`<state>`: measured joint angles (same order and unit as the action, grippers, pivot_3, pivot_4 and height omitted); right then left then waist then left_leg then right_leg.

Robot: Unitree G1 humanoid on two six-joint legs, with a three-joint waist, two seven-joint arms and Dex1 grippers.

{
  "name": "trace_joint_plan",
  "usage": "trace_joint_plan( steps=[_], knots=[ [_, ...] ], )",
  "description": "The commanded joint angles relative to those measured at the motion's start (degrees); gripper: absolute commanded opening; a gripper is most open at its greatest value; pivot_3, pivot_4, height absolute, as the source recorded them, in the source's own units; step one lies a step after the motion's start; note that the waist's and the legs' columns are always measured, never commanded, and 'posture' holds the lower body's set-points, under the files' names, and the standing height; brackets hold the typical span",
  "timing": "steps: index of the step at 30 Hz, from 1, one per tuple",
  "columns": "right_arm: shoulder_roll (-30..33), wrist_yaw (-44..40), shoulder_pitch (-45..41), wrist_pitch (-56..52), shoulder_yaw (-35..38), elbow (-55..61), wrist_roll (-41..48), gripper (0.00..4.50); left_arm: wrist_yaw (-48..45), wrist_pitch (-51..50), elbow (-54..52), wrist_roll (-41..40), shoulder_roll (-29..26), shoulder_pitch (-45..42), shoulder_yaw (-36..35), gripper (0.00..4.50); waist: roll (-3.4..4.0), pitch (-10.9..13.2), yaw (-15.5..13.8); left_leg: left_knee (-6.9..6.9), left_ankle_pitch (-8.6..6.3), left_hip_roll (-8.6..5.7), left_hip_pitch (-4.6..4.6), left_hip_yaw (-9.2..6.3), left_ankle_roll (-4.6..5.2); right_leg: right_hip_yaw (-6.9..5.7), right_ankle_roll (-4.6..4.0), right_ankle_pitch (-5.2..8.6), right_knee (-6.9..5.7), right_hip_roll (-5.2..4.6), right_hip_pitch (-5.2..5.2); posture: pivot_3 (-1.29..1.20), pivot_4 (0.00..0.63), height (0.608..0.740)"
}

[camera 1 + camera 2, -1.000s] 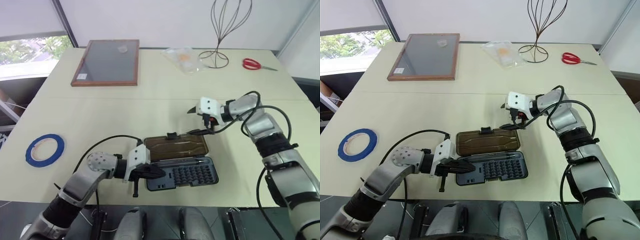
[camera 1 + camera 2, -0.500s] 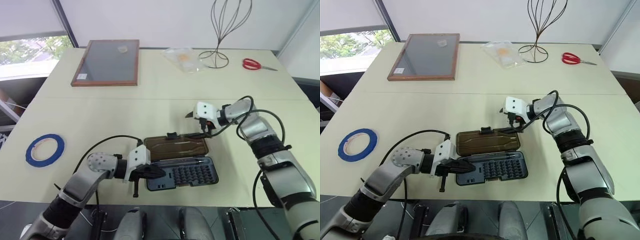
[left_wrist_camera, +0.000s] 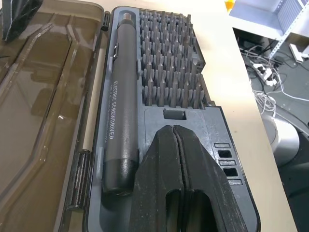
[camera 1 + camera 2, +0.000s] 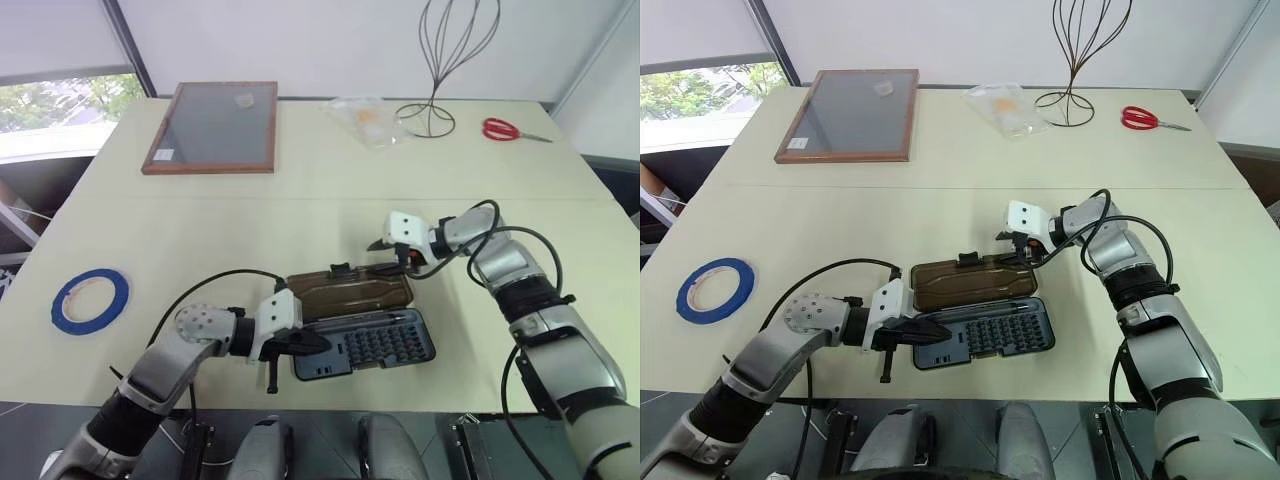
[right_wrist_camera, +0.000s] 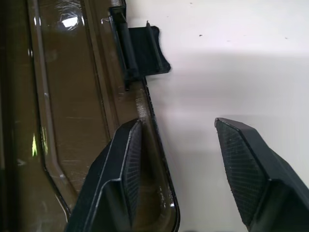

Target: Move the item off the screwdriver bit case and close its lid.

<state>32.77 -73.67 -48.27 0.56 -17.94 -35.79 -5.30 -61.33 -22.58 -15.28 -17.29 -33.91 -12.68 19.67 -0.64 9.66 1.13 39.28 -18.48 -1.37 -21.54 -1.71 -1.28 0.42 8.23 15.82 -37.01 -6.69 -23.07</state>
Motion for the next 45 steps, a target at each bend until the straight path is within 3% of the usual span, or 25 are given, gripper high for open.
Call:
trace_joint_plan(
  steps=[1,10,20,23,26,29,35,40,45],
  knots=[
    [0.48,-2.02,1.14,0.59,-1.63,0.55,-1.05,2.41,0.79,0.08,1.68,1.67,-0.08,-0.05,0.42,0.00,0.00,0.00,0.01,-0.02,-0.02,0.00,0.08,0.00,0.03,0.00,0.00,0.00,0.02,0.00,0.08,0.00,0.150,0.740],
    [-1.18,-3.57,-0.07,1.73,-2.86,-3.02,-2.10,2.41,1.30,0.69,2.15,1.99,0.27,-0.14,-0.07,0.00,0.01,-0.02,-0.01,-0.04,-0.03,0.01,0.18,-0.02,0.04,0.00,-0.01,0.00,0.06,0.00,0.21,0.00,0.150,0.740],
    [-2.99,-2.79,-3.93,7.10,-4.59,-14.75,-5.38,2.41,2.84,0.91,1.79,2.25,0.93,0.24,-0.60,0.00,0.02,-0.06,0.03,-0.04,-0.03,0.03,0.38,-0.03,0.04,0.00,-0.02,0.01,0.11,0.00,0.43,0.00,0.150,0.740],
    [-2.89,-3.30,-3.58,8.14,-4.93,-15.91,-5.90,1.56,3.12,1.00,1.88,2.30,0.96,0.20,-0.70,0.00,0.03,-0.08,0.02,-0.04,-0.03,0.03,0.44,-0.04,0.04,0.00,-0.02,0.01,0.12,0.00,0.49,0.00,0.150,0.740],
    [-2.67,-4.04,-3.05,8.66,-5.25,-16.34,-6.31,0.08,3.39,1.03,1.91,2.21,0.95,0.12,-0.85,0.00,0.03,-0.10,0.05,-0.04,-0.04,0.04,0.66,-0.03,0.05,0.00,-0.02,0.01,0.15,0.00,0.71,0.00,0.150,0.740],
    [-2.46,-4.28,-2.47,9.04,-5.27,-16.20,-6.50,0.08,3.57,1.02,1.69,2.22,0.85,0.26,-0.91,0.00,0.03,-0.14,0.03,-0.17,-0.05,0.08,1.16,-0.07,0.06,-0.02,-0.04,0.02,0.34,0.05,1.23,0.00,0.150,0.740],
    [-2.27,-4.30,-1.71,9.60,-5.21,-15.03,-6.59,0.08,3.84,0.92,1.51,2.17,0.72,0.65,-1.44,0.00,0.11,-0.35,0.03,-0.21,-0.07,0.18,1.20,-0.10,0.07,-0.03,-0.05,0.02,0.63,0.06,1.39,0.00,0.150,0.740],
    [-1.34,2.74,-0.64,13.10,-3.79,-9.96,-7.46,0.08,4.86,1.01,2.45,1.63,1.16,-0.34,-3.38,0.00,0.12,-0.39,0.01,-0.23,-0.07,0.21,1.19,-0.12,0.07,-0.03,-0.05,0.02,0.72,0.06,1.43,0.00,0.150,0.740],
    [-0.36,8.42,5.13,9.30,0.76,5.16,-4.78,0.08,8.03,-1.57,3.50,-1.38,3.78,-4.86,-8.67,0.00,0.10,-0.35,0.03,-0.23,-0.07,0.22,1.11,-0.13,0.07,-0.04,-0.17,-0.07,0.74,0.06,1.35,0.00,0.150,0.740]
  ],
)
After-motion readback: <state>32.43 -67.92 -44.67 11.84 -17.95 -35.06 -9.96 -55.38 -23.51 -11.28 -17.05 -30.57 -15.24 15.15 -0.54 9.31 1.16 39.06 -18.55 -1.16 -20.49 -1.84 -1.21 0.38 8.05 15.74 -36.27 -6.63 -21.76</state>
